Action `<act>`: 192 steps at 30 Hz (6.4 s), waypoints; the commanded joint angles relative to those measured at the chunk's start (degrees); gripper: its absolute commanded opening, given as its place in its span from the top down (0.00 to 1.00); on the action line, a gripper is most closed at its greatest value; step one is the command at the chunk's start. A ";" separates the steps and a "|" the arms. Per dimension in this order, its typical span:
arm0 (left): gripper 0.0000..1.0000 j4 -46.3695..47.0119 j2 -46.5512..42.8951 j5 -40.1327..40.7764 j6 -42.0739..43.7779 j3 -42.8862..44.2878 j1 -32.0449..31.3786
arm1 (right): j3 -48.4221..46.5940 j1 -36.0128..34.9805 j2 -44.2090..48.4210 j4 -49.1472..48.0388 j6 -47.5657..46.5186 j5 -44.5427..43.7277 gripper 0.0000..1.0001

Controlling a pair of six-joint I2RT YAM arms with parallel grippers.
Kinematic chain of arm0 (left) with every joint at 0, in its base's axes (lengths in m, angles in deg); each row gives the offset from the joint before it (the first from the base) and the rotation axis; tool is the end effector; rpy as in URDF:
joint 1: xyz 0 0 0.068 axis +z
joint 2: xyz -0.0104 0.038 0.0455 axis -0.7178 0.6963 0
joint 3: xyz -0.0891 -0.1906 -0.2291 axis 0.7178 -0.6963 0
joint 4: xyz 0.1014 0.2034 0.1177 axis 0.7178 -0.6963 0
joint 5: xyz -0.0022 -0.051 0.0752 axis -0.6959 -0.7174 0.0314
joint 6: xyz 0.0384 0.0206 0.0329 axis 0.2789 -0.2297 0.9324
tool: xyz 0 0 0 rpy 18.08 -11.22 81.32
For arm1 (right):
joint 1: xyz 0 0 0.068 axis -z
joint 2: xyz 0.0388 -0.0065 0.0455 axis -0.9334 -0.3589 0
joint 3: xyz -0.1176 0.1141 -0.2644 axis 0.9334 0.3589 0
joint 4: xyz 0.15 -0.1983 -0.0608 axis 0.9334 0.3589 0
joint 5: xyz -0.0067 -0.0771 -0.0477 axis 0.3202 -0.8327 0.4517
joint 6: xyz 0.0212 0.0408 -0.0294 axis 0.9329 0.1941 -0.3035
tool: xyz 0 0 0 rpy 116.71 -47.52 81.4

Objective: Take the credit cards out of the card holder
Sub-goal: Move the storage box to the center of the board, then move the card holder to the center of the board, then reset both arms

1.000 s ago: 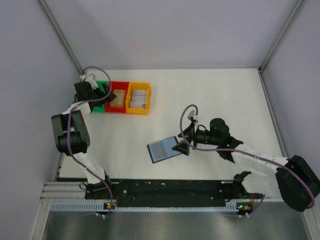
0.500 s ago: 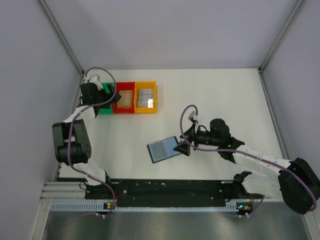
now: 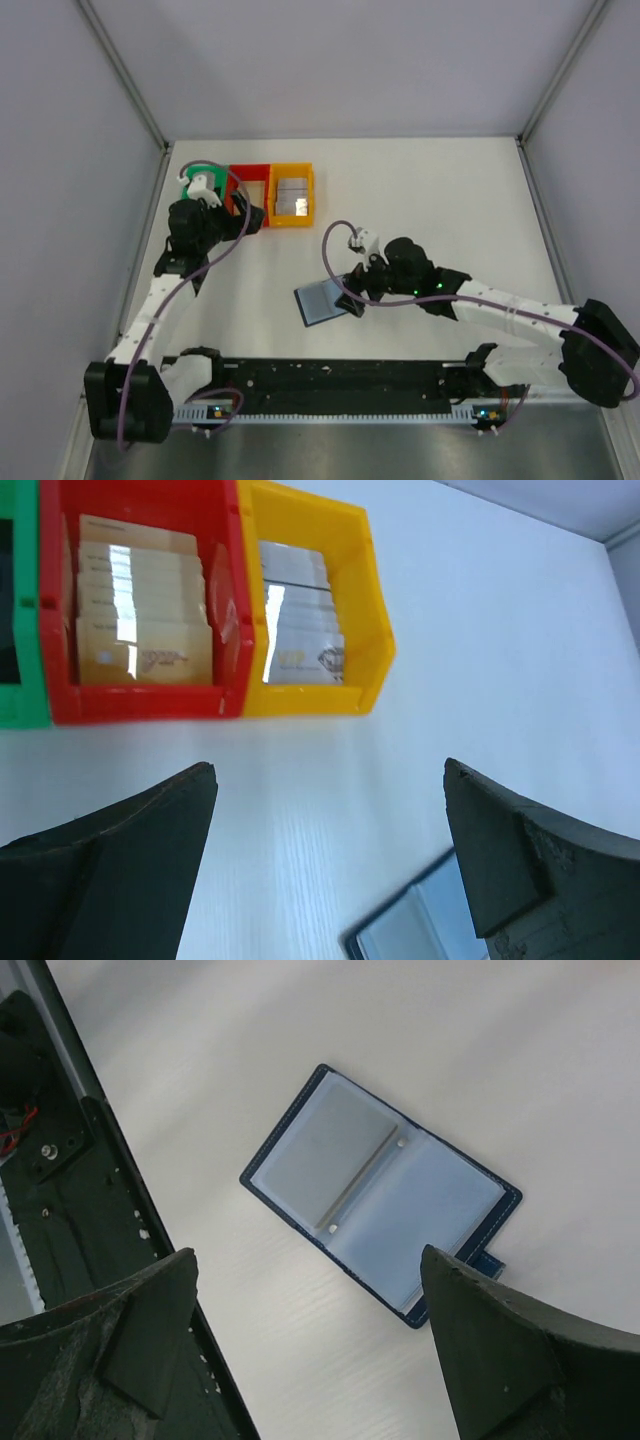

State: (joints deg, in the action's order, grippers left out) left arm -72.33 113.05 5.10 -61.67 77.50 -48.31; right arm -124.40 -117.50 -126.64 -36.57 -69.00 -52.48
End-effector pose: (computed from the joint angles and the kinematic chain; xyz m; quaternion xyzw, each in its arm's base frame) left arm 0.2339 -0.0200 0.3192 -0.0733 0.8102 -0.2417 0.5289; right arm 0.1429 0.1784 0.2681 -0.3542 0.7773 0.3609 0.3742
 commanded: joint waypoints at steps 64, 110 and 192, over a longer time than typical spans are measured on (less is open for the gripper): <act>0.02 -23.67 -39.31 -2.09 6.44 -12.04 -7.85 | -25.53 -16.25 -30.00 15.52 6.75 -30.22 1.00; 0.37 9.20 -3.98 -0.86 -17.65 -24.52 -28.76 | -1.95 3.27 -10.20 -4.46 15.91 -5.51 0.57; 0.01 -43.36 -66.73 61.53 10.73 6.15 -27.53 | -17.52 29.55 22.81 26.56 6.68 -43.55 0.02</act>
State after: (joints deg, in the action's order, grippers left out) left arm -114.32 49.54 61.64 -53.24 81.41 -76.02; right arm -145.56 -88.04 -112.61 -12.22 -62.35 -91.56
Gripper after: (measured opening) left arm 0.985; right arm 0.982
